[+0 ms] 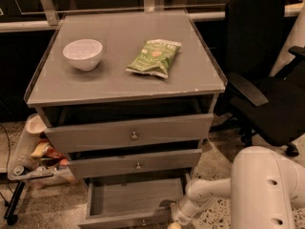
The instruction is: Open bottom drawer
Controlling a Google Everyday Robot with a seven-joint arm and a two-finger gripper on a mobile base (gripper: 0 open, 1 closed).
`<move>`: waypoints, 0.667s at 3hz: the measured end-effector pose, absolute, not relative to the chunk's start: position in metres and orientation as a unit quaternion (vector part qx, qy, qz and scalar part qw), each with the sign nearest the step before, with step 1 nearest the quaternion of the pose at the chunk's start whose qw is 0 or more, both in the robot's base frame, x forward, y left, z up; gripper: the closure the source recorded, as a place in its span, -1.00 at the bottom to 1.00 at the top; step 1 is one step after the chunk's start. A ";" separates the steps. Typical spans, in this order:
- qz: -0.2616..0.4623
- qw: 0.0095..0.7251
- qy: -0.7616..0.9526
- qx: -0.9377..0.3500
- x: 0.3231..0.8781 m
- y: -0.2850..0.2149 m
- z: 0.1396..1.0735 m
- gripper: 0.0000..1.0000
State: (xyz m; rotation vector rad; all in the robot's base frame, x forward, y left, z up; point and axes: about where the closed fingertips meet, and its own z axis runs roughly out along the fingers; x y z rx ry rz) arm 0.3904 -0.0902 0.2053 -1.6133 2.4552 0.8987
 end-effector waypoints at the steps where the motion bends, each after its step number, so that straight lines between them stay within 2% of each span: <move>1: 0.277 0.072 0.799 -0.529 0.410 -0.087 0.232 -1.00; 2: 0.253 0.120 0.801 -0.529 0.433 -0.089 0.269 -1.00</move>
Offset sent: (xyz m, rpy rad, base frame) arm 0.0756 -0.0063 0.1164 0.0310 -0.3171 -0.0898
